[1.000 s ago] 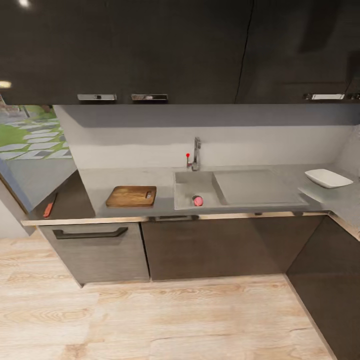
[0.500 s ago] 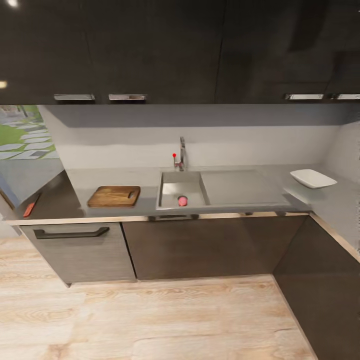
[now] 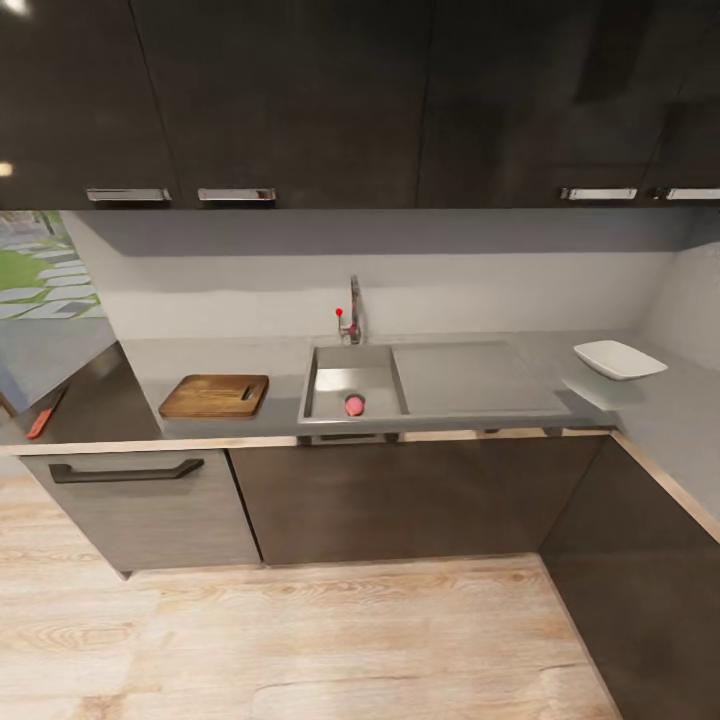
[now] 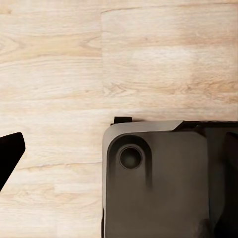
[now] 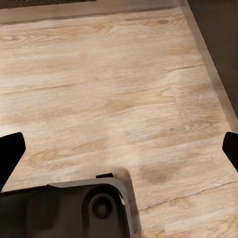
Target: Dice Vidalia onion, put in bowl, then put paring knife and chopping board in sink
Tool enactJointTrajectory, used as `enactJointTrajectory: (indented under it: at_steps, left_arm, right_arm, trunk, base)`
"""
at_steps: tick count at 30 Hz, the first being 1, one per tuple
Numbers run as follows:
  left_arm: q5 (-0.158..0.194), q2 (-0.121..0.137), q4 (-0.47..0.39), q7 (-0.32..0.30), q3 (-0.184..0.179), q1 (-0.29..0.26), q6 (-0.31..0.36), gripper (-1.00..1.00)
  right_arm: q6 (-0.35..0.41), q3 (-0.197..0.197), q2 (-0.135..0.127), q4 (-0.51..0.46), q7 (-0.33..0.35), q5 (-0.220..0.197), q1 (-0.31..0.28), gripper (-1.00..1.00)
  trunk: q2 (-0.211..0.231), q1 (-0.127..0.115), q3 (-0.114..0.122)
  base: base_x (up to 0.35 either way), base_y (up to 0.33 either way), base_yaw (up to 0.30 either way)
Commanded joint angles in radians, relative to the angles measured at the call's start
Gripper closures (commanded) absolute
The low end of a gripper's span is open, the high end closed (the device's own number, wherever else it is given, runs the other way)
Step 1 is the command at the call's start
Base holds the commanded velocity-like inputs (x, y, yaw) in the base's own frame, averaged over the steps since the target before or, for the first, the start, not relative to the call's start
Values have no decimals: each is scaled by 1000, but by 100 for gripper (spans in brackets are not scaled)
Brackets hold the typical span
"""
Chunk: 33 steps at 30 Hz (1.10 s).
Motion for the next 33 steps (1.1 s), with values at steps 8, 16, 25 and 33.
enactJointTrajectory:
  at_steps: [8,16,25,33]
  left_arm:
    - [1,0,1,0,1,0,-2,-100]
    - [1,0,0,0,0,0,-2,-100]
    - [1,0,-1,0,0,0,-2,-100]
    - [1,0,0,0,-1,0,-31,-100]
  right_arm:
    - [-6,8,0,5,-8,-2,-2,-100]
    - [-5,8,1,13,-7,0,-2,-100]
    - [-7,8,-1,12,-7,0,-2,-100]
    - [-7,8,-1,12,-7,0,-2,-100]
  trunk:
    - [-1,0,-1]
    - [-1,0,-1]
    - [-1,0,-1]
    - [-1,0,-1]
  base:
    - [0,-9,0]
    - [0,-223,0]
    - [0,-22,0]
    - [0,0,0]
